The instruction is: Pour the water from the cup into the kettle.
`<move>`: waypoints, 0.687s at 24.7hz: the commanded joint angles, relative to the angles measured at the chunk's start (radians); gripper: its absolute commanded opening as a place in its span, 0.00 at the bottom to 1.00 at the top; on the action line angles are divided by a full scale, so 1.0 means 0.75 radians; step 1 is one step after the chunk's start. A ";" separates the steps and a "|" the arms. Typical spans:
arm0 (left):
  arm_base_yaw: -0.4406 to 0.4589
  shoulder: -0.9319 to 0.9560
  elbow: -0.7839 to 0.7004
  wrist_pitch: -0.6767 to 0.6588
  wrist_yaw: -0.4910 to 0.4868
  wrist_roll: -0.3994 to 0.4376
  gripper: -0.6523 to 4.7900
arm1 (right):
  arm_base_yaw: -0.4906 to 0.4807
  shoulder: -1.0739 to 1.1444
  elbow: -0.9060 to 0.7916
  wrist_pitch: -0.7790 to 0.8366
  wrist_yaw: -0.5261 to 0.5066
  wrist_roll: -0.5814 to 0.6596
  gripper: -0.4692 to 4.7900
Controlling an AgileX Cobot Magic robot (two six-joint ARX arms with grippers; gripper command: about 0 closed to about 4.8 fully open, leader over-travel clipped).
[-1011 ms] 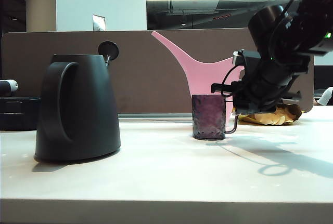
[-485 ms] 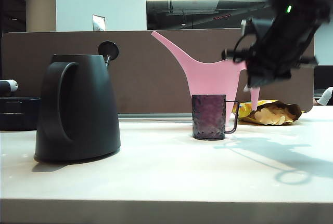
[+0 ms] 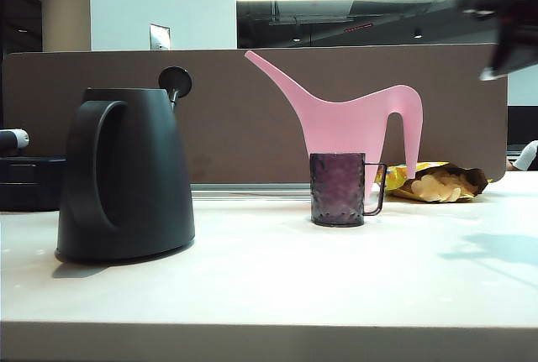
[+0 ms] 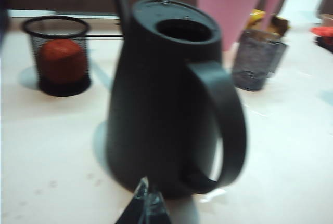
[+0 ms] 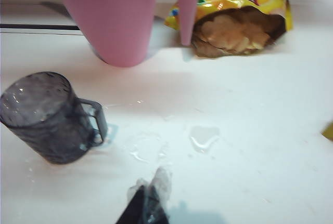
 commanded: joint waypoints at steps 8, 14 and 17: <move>0.000 0.001 -0.001 0.092 -0.229 0.005 0.11 | -0.084 -0.596 -0.407 0.138 -0.016 0.012 0.08; 0.000 0.001 -0.065 0.117 -0.229 0.010 0.11 | -0.088 -0.916 -0.606 0.108 -0.056 0.012 0.08; 0.000 0.001 -0.065 0.130 -0.230 0.011 0.11 | -0.088 -1.092 -0.693 0.080 -0.056 0.014 0.08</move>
